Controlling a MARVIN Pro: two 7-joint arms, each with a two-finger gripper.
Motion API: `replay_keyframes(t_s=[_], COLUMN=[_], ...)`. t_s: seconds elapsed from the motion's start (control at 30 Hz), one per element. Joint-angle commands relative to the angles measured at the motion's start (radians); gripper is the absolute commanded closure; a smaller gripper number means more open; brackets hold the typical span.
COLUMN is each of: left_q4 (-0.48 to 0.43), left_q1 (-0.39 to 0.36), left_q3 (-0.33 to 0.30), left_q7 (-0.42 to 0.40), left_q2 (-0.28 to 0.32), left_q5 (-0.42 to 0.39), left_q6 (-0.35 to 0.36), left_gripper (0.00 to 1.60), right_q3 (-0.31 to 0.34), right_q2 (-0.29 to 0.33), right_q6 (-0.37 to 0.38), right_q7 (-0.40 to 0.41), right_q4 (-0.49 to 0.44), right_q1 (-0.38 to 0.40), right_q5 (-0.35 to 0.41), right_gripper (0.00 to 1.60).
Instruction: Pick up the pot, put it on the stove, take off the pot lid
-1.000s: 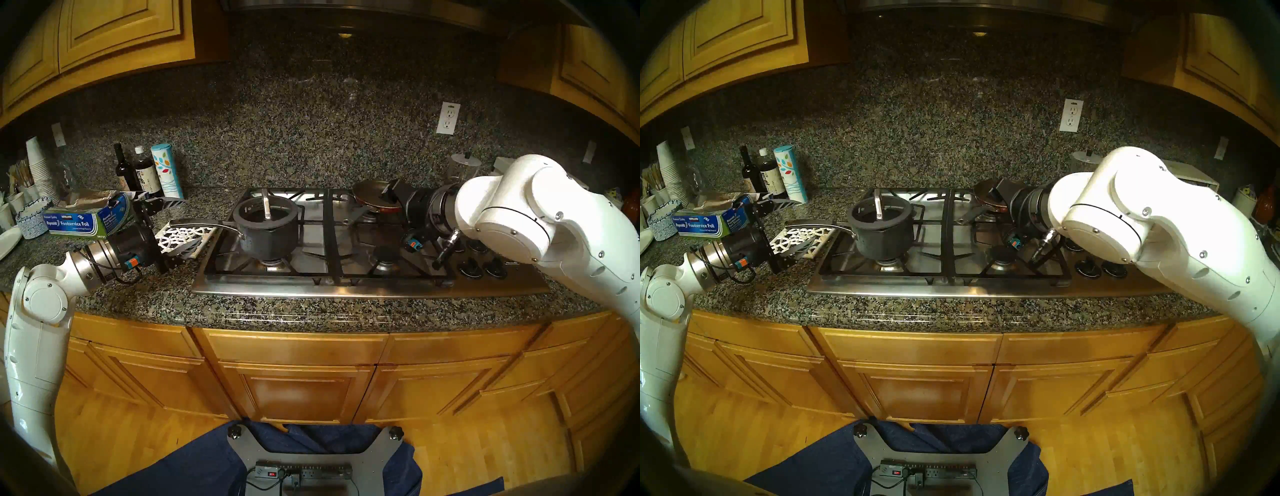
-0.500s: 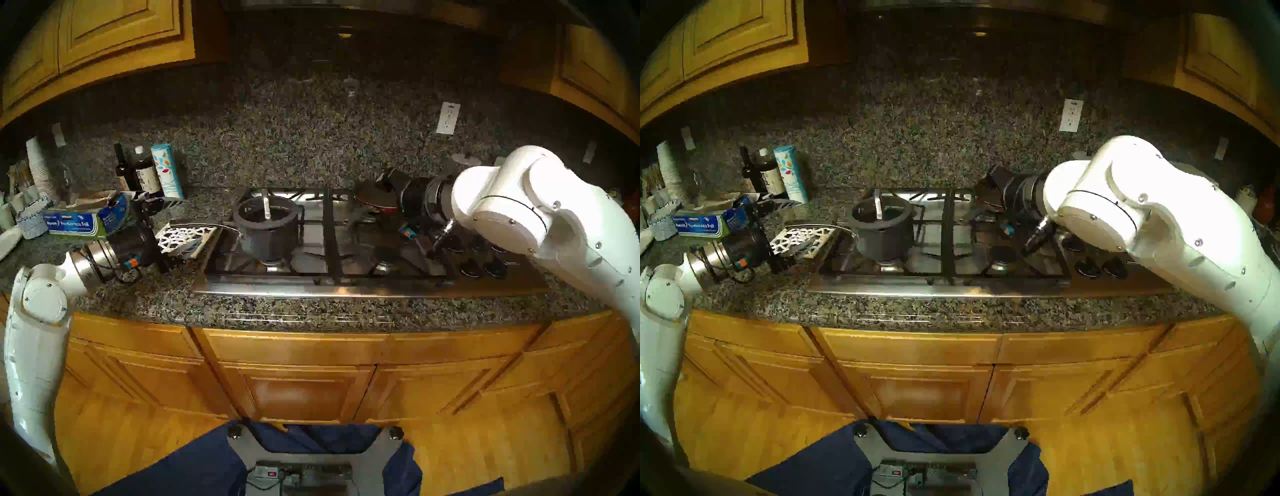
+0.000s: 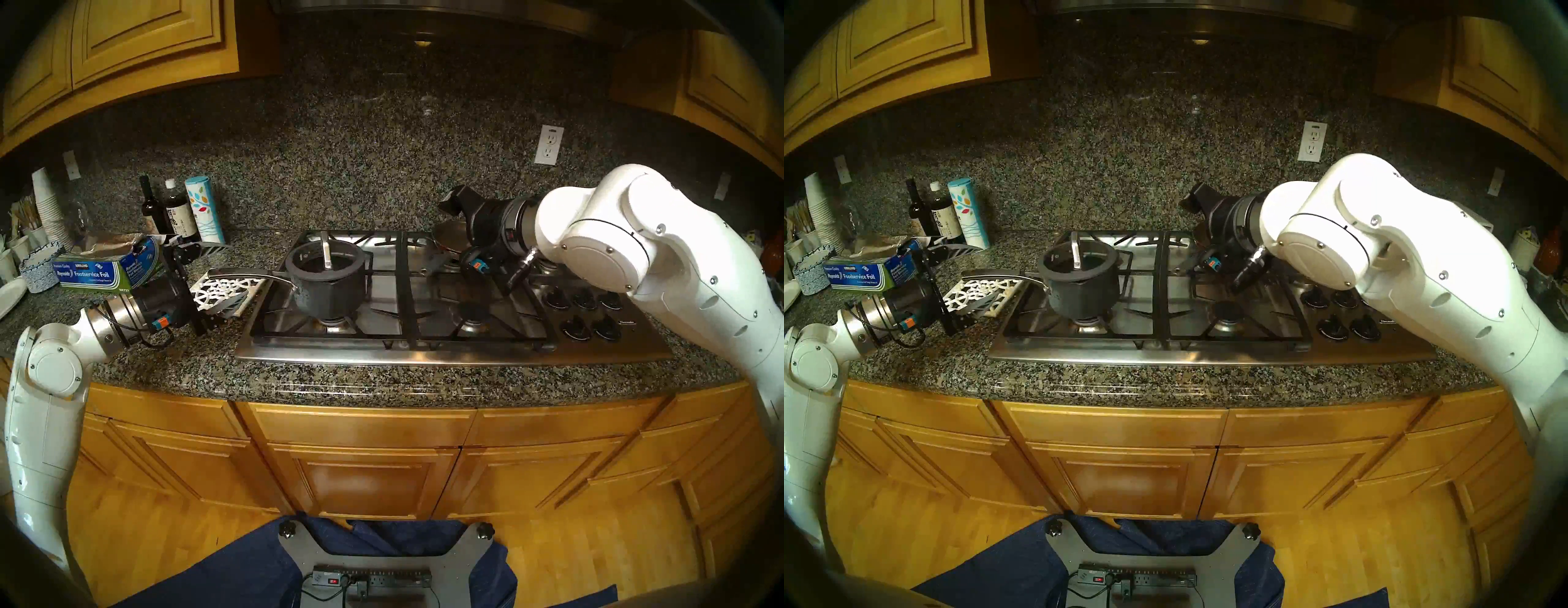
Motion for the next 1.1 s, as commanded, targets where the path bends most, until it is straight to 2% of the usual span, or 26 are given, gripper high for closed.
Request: replay_keyframes(t_s=[0.0, 0.53, 1.07], left_q4=[-0.018, -0.017, -0.017], left_q1=[-0.020, -0.020, -0.020], left_q3=[-0.020, -0.020, -0.021], left_q7=[0.010, 0.009, 0.008], left_q2=[0.006, 0.006, 0.005], left_q5=[-0.017, -0.017, -0.018], left_q6=[0.002, 0.001, 0.001], left_gripper=[0.00, 0.00, 0.00], right_q3=[0.032, 0.012, -0.011], right_q2=[-0.060, -0.206, -0.295], right_q6=[-0.009, -0.027, -0.024], right_q7=[-0.059, -0.101, -0.132], right_q4=[0.035, 0.104, 0.146], right_q1=[0.037, 0.049, 0.050], right_q5=[-0.002, -0.009, -0.021], right_gripper=[0.00, 0.00, 0.00])
